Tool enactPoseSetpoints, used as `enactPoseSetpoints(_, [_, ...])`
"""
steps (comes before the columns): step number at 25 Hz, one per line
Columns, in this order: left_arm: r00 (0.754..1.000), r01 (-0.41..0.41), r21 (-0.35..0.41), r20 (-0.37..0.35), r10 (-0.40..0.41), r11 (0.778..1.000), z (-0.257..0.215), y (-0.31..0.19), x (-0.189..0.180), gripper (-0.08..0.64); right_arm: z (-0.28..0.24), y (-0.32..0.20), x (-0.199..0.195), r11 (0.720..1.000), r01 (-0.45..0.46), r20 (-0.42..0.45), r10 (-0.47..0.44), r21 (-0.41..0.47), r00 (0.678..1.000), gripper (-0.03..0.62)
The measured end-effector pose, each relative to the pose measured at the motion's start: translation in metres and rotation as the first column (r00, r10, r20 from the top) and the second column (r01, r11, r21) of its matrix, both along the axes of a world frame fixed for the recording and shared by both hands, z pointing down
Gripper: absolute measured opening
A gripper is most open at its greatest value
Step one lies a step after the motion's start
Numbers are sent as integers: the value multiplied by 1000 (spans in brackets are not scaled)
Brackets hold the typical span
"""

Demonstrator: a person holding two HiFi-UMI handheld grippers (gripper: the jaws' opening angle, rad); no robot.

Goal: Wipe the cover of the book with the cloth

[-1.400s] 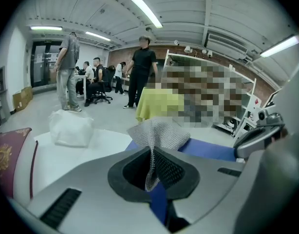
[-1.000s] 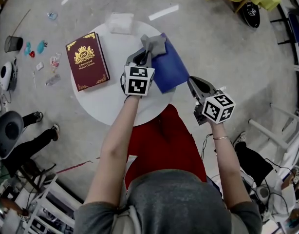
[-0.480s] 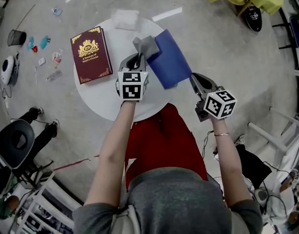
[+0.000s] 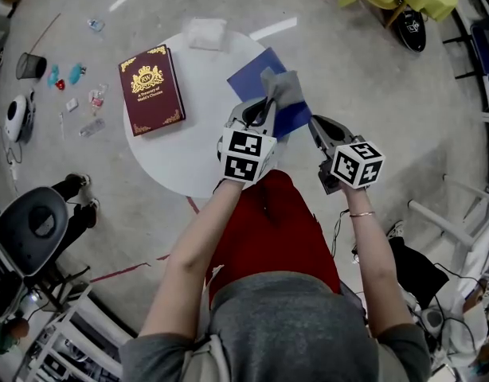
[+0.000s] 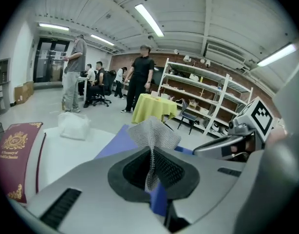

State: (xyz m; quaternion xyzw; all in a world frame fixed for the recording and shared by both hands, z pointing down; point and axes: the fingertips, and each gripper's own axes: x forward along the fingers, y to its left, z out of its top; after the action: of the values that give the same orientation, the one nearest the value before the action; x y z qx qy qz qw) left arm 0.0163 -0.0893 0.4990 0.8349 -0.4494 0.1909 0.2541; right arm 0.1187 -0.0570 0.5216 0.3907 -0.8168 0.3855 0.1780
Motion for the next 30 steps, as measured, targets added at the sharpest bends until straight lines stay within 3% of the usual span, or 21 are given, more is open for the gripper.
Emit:
enactPoseSetpoints(7, [994, -103, -8, 22, 104, 995, 9, 8, 33, 25, 0, 0, 0, 1000, -8, 5, 8, 6, 1000, 32])
enactPoseSetpoints(15, [988, -101, -71, 109, 108, 992, 45, -1, 24, 25, 4, -1, 0, 1000, -23, 11, 23, -7, 1000, 32])
enactPoseSetpoints(30, [979, 60, -157, 200, -28, 986, 89, -9, -55, 25, 6, 0, 0, 999, -23, -4, 23, -22, 1000, 32])
